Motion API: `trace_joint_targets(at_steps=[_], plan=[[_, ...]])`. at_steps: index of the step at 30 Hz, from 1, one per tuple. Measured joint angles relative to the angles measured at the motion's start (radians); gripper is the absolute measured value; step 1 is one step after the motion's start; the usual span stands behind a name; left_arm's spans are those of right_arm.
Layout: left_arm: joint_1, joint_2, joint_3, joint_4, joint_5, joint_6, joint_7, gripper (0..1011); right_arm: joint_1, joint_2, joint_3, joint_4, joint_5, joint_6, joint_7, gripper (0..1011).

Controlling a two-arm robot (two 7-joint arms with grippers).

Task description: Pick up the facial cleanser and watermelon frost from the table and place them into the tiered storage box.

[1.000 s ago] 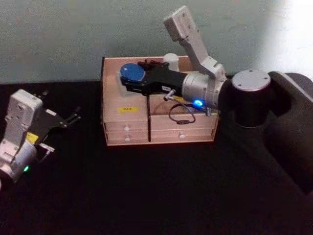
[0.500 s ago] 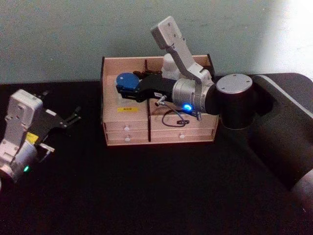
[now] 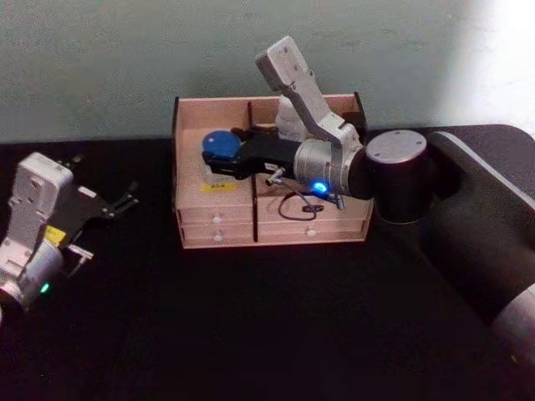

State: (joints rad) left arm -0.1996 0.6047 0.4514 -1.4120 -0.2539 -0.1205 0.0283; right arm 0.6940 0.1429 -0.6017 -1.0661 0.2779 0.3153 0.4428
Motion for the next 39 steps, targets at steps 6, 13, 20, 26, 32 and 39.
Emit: trace_joint_targets(at_steps=[6, 13, 20, 26, 32, 39], plan=[[0.0, 0.0, 0.0, 0.0, 0.0, 0.0, 0.0, 1001, 0.0, 0.0, 0.0, 0.0, 0.0, 0.0, 0.0, 715], [0.0, 0.0, 0.0, 0.0, 0.0, 0.0, 0.0, 1001, -0.001, 0.001, 0.0, 0.0, 0.001, 0.001, 0.001, 801], [0.0, 0.0, 0.0, 0.0, 0.0, 0.0, 0.0, 1001, -0.001, 0.001, -0.001, -0.001, 0.002, 0.001, 0.001, 983], [0.0, 0.0, 0.0, 0.0, 0.0, 0.0, 0.0, 1001, -0.001, 0.001, -0.001, -0.001, 0.003, 0.001, 0.002, 1002], [0.0, 0.0, 0.0, 0.0, 0.0, 0.0, 0.0, 1001, -0.016, 0.006, 0.022, -0.024, 0.016, -0.01, 0.009, 1002], [0.0, 0.0, 0.0, 0.0, 0.0, 0.0, 0.0, 1001, -0.06, 0.03, 0.076, -0.114, 0.062, -0.053, 0.014, 1002]])
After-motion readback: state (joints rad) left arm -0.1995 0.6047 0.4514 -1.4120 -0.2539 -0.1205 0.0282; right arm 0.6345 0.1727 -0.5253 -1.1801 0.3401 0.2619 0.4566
